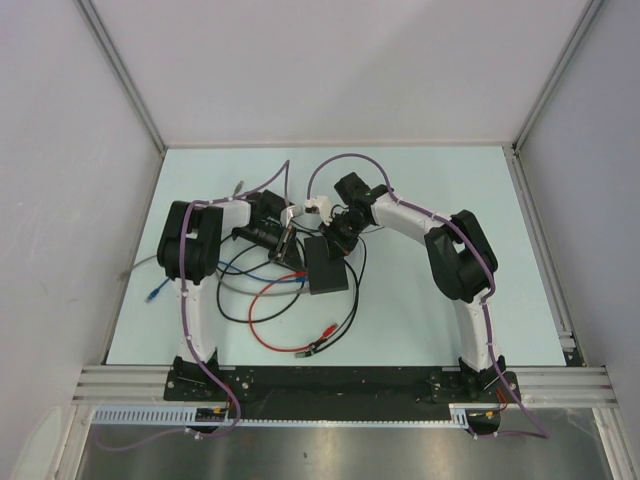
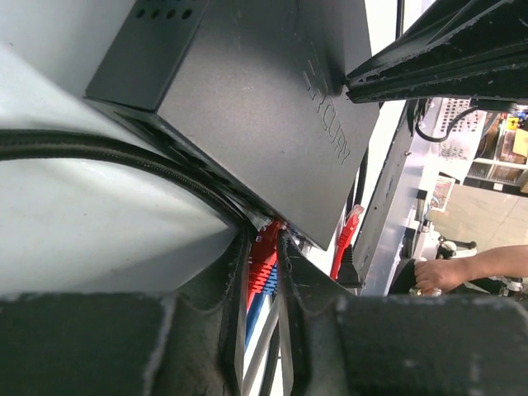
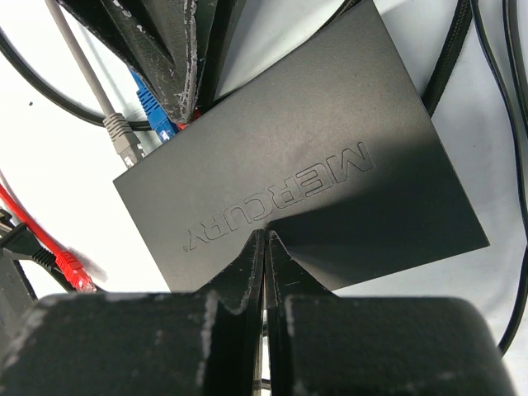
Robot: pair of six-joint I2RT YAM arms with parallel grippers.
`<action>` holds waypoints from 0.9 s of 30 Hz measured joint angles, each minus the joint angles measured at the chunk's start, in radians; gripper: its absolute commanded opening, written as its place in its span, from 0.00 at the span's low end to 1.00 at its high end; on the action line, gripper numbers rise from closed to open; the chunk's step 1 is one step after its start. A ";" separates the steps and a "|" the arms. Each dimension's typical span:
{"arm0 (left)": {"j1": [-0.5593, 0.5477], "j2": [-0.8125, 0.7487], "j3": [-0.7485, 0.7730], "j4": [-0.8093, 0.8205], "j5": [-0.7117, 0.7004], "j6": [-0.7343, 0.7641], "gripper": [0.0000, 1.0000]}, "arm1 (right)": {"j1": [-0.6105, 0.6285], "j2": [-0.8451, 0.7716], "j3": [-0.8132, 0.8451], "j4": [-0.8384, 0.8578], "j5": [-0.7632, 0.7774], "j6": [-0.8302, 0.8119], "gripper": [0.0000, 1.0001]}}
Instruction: Pull the plug from the switch port
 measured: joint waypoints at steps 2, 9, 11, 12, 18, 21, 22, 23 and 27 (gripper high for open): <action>0.000 0.002 0.004 -0.006 -0.001 0.000 0.01 | 0.000 0.000 0.000 0.000 0.000 0.000 0.00; -0.009 0.055 0.106 -0.143 -0.022 0.055 0.00 | 0.001 0.000 0.000 0.001 0.000 0.000 0.00; -0.012 0.058 0.132 -0.166 -0.039 0.076 0.00 | 0.001 0.000 0.000 0.001 0.000 0.000 0.00; -0.013 0.058 0.143 -0.173 -0.043 0.084 0.00 | 0.001 0.001 0.000 0.001 0.000 0.000 0.00; -0.014 0.058 0.157 -0.196 -0.060 0.123 0.00 | 0.001 0.001 0.000 0.001 -0.001 0.000 0.00; -0.014 0.058 0.139 -0.188 -0.051 0.125 0.30 | 0.001 0.002 0.000 0.001 -0.002 0.000 0.00; -0.014 0.058 0.135 -0.188 -0.056 0.128 0.34 | 0.001 0.002 0.000 0.001 -0.002 0.000 0.00; -0.014 0.058 0.128 -0.188 -0.058 0.128 0.34 | 0.001 0.002 0.000 0.002 -0.002 0.000 0.00; -0.011 0.058 0.121 -0.200 -0.045 0.131 0.33 | 0.001 0.002 0.000 0.002 -0.002 0.000 0.00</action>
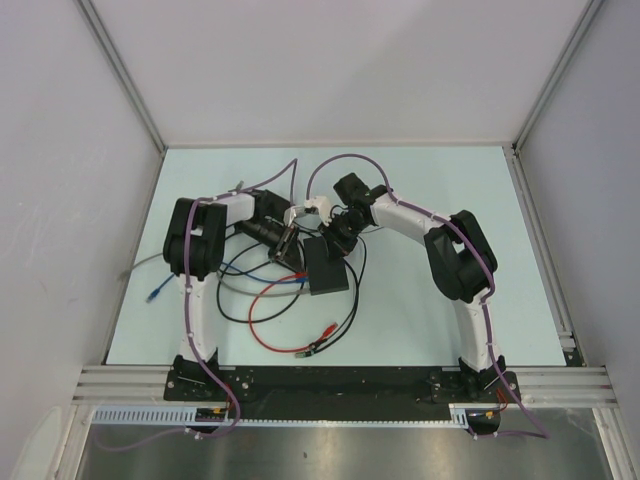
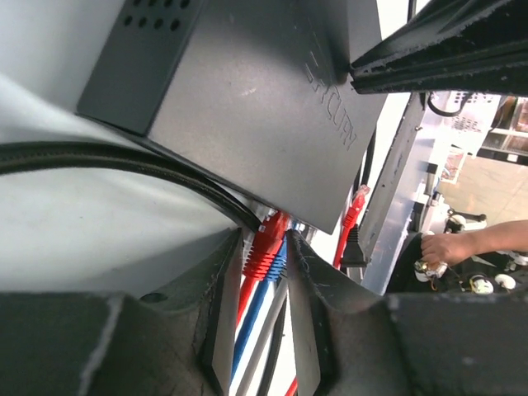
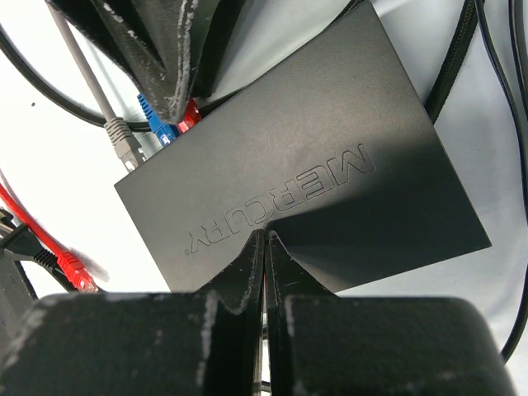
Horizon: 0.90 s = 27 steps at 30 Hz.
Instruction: Pull the plug from the switch port
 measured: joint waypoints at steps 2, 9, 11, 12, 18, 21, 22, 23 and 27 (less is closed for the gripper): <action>0.001 0.005 0.000 -0.010 0.008 0.007 0.32 | 0.000 0.000 0.000 0.000 0.000 0.000 0.00; 0.003 0.026 0.001 -0.022 0.041 0.017 0.28 | 0.002 0.000 0.000 -0.001 0.000 0.000 0.00; 0.002 0.028 0.001 -0.023 0.042 0.017 0.28 | 0.003 0.000 0.000 -0.001 0.000 0.000 0.00; 0.001 0.031 0.001 -0.024 0.043 0.017 0.32 | 0.004 0.000 0.000 -0.001 0.000 0.000 0.00; -0.008 0.050 0.017 -0.060 0.066 0.009 0.35 | 0.004 0.000 0.000 0.000 0.001 0.000 0.00; -0.009 0.056 0.020 -0.065 0.067 0.010 0.30 | 0.005 0.000 0.000 -0.001 0.001 0.000 0.00; -0.009 0.056 0.020 -0.065 0.066 0.010 0.29 | 0.005 0.000 0.000 -0.001 0.001 0.000 0.00; -0.009 0.058 0.020 -0.064 0.064 0.010 0.27 | 0.005 0.000 0.000 0.000 0.001 0.000 0.00; -0.010 0.060 0.020 -0.062 0.059 0.009 0.20 | 0.006 0.000 0.000 0.000 0.001 0.000 0.00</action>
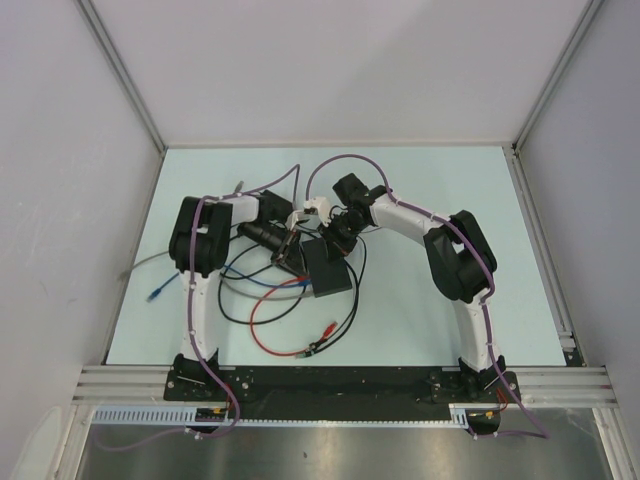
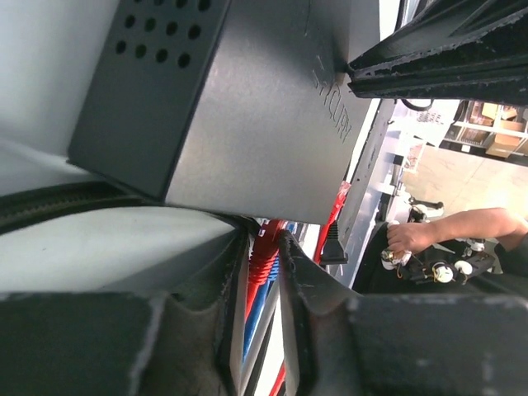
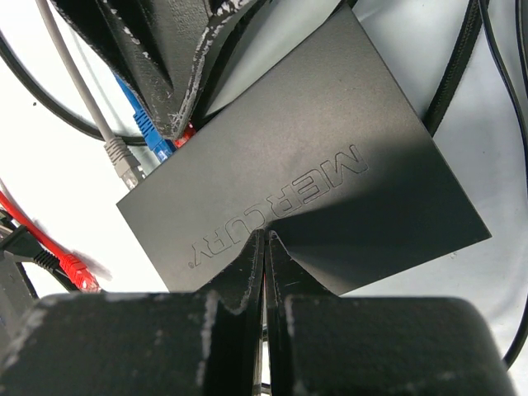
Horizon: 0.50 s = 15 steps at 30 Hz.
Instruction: Pull the plug from the switch port
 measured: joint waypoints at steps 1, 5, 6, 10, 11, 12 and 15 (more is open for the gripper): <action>-0.002 0.000 0.000 0.000 -0.001 -0.001 0.19 | 0.000 0.000 0.000 0.000 0.000 0.000 0.00; -0.016 0.000 0.005 -0.006 -0.004 -0.012 0.06 | 0.000 0.000 0.000 0.000 0.000 0.000 0.00; -0.020 0.000 0.008 -0.009 -0.006 -0.013 0.05 | 0.000 0.000 0.000 0.000 0.000 0.000 0.00; -0.034 0.006 0.042 -0.054 -0.028 0.005 0.00 | 0.000 0.000 0.000 0.000 0.000 0.000 0.00; -0.037 0.013 0.057 -0.072 -0.035 0.017 0.00 | 0.000 0.000 0.000 0.000 0.000 0.000 0.00; -0.039 0.019 0.070 -0.089 -0.039 0.026 0.00 | 0.000 0.000 0.000 0.000 0.000 0.000 0.00; -0.041 0.035 0.098 -0.130 -0.047 0.055 0.00 | 0.000 0.000 0.000 0.000 0.001 0.000 0.00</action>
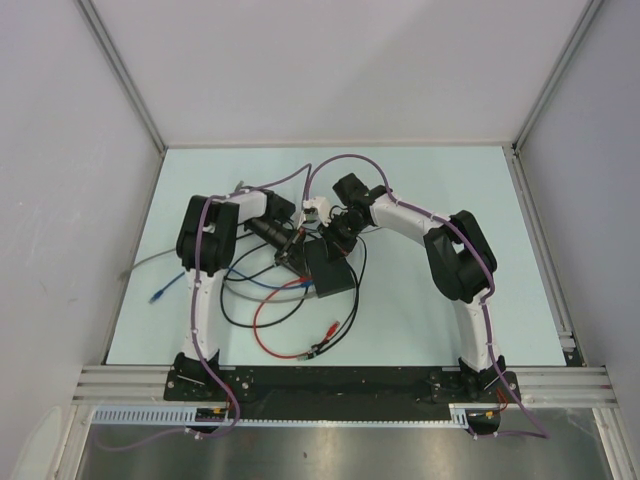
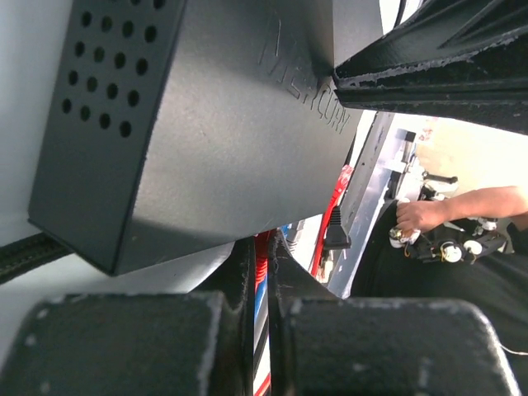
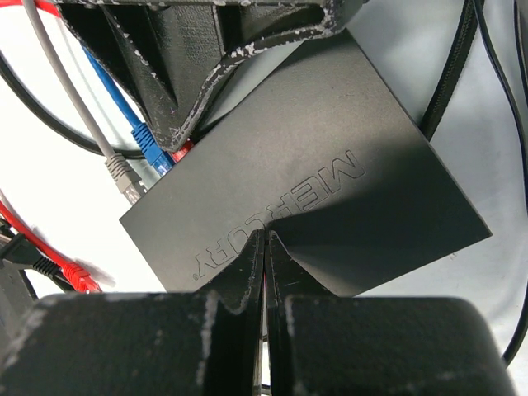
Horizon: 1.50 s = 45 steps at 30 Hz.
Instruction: Pull the plug from the switch port
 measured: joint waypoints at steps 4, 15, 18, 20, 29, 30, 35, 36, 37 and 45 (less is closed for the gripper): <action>0.003 0.009 0.028 -0.030 -0.017 0.027 0.00 | 0.000 0.000 0.000 0.004 0.000 0.000 0.00; 0.014 0.013 0.039 -0.095 -0.032 0.122 0.00 | 0.011 0.000 0.000 0.010 0.000 0.000 0.00; 0.018 0.036 0.076 -0.140 -0.039 0.138 0.00 | 0.013 0.000 0.000 0.011 0.000 -0.001 0.00; 0.019 0.061 0.124 -0.179 -0.055 0.145 0.00 | 0.013 0.000 0.000 0.012 0.002 -0.002 0.00; 0.032 0.097 0.167 -0.209 -0.058 0.164 0.00 | 0.013 0.000 0.000 0.021 0.014 -0.003 0.00; 0.034 0.096 0.151 -0.208 -0.047 0.163 0.00 | 0.013 0.000 0.000 0.020 0.013 -0.002 0.00; 0.043 0.090 0.086 -0.204 -0.021 0.142 0.00 | 0.013 0.000 0.000 0.019 0.010 -0.002 0.00; 0.045 0.086 0.083 -0.198 -0.024 0.128 0.00 | 0.013 0.000 0.000 0.019 0.010 -0.002 0.00; 0.045 0.078 0.079 -0.185 -0.032 0.113 0.00 | 0.013 0.000 0.000 0.019 0.010 -0.002 0.00; 0.047 0.043 0.075 -0.155 -0.076 0.084 0.20 | 0.013 0.001 0.000 0.023 0.010 -0.002 0.00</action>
